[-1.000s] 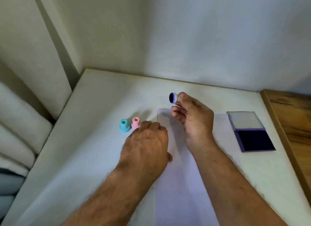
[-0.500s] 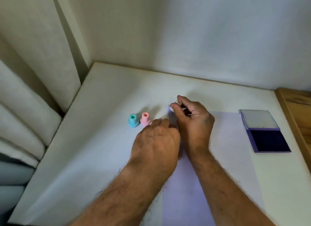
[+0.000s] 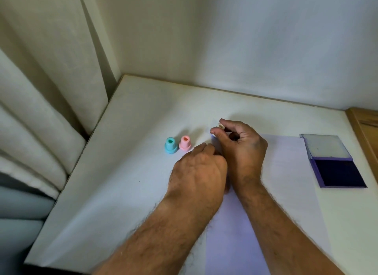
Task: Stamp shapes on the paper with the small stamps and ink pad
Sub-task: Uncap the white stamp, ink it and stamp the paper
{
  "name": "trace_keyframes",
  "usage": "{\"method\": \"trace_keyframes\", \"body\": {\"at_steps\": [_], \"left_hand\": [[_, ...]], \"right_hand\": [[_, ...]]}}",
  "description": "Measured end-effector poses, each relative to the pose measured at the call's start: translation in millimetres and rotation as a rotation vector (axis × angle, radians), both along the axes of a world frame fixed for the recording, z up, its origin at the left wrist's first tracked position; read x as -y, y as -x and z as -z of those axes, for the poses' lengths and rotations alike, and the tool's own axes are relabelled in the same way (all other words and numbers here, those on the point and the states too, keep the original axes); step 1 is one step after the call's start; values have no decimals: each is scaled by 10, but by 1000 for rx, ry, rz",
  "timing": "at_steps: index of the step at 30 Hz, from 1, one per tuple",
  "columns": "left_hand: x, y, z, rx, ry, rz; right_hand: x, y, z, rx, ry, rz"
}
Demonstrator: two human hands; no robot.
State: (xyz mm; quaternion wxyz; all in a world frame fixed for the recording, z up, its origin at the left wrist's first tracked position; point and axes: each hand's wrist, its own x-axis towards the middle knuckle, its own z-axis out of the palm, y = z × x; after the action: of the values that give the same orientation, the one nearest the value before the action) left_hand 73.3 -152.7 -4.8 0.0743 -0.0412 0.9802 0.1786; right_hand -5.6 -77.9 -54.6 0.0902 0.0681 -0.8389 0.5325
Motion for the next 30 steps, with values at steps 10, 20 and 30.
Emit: {"method": "trace_keyframes", "body": {"at_steps": [10, 20, 30], "left_hand": [[13, 5, -13, 82, -20, -23], [6, -26, 5, 48, 51, 7], [4, -11, 44, 85, 34, 8]], "right_hand": [[-23, 167, -204, 112, -133, -67], [-11, 339, -435, 294, -335, -169], [59, 444, -609, 367, -573, -264]]}}
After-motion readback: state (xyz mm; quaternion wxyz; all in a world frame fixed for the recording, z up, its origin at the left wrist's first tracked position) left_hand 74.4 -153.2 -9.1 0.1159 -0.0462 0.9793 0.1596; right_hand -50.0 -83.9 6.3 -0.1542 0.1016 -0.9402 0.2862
